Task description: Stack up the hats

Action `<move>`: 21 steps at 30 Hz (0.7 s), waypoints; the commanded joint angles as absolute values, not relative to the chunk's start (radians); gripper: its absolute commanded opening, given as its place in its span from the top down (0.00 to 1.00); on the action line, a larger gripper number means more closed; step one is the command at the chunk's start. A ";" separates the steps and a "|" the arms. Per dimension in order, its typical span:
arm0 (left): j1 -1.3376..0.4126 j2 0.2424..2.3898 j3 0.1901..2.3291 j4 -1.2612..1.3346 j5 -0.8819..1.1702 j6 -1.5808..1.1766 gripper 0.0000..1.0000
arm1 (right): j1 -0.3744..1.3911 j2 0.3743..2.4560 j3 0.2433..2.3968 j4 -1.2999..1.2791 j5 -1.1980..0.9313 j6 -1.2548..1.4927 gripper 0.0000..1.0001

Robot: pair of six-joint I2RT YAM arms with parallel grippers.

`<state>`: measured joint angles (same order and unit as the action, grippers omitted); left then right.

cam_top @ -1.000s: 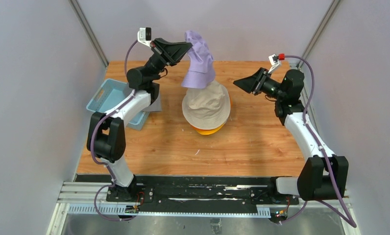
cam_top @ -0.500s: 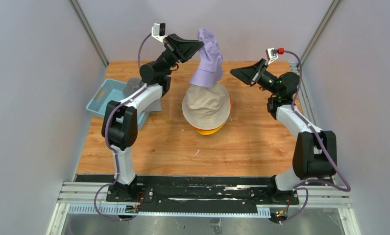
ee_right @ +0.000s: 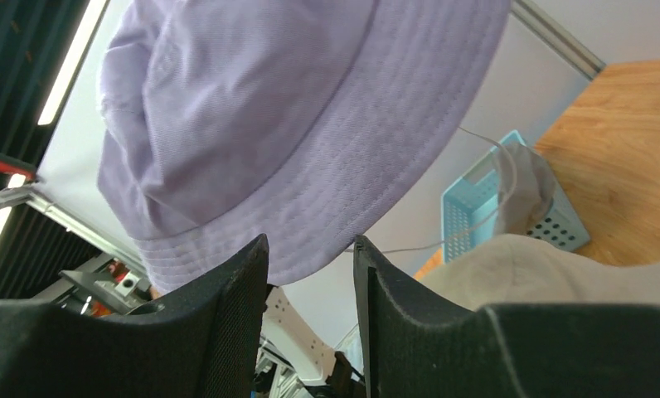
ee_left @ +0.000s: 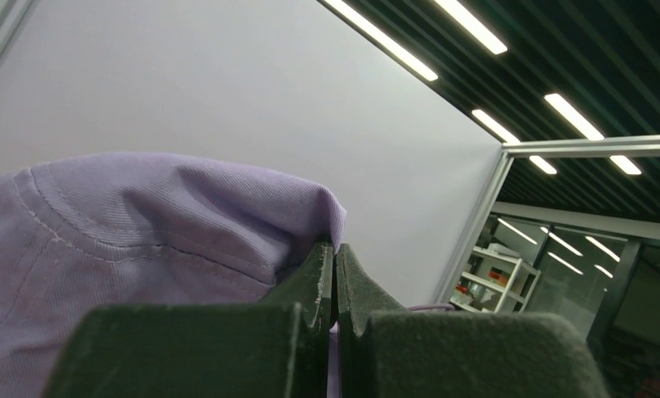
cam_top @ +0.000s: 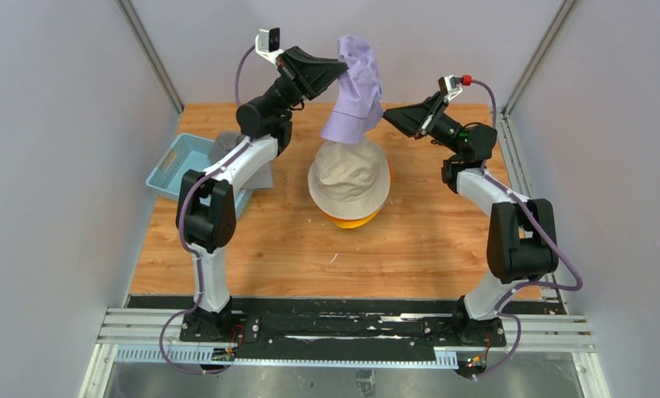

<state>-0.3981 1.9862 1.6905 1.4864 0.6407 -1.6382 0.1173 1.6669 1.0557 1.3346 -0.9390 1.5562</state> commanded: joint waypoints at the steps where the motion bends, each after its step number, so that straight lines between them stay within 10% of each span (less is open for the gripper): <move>1: -0.409 1.997 1.716 1.548 0.657 -1.648 1.00 | 0.144 1.710 1.116 1.460 -0.939 1.641 0.58; 21: -0.411 2.012 1.760 1.551 0.652 -1.638 1.00 | 0.168 1.743 1.056 1.519 -0.918 1.674 0.59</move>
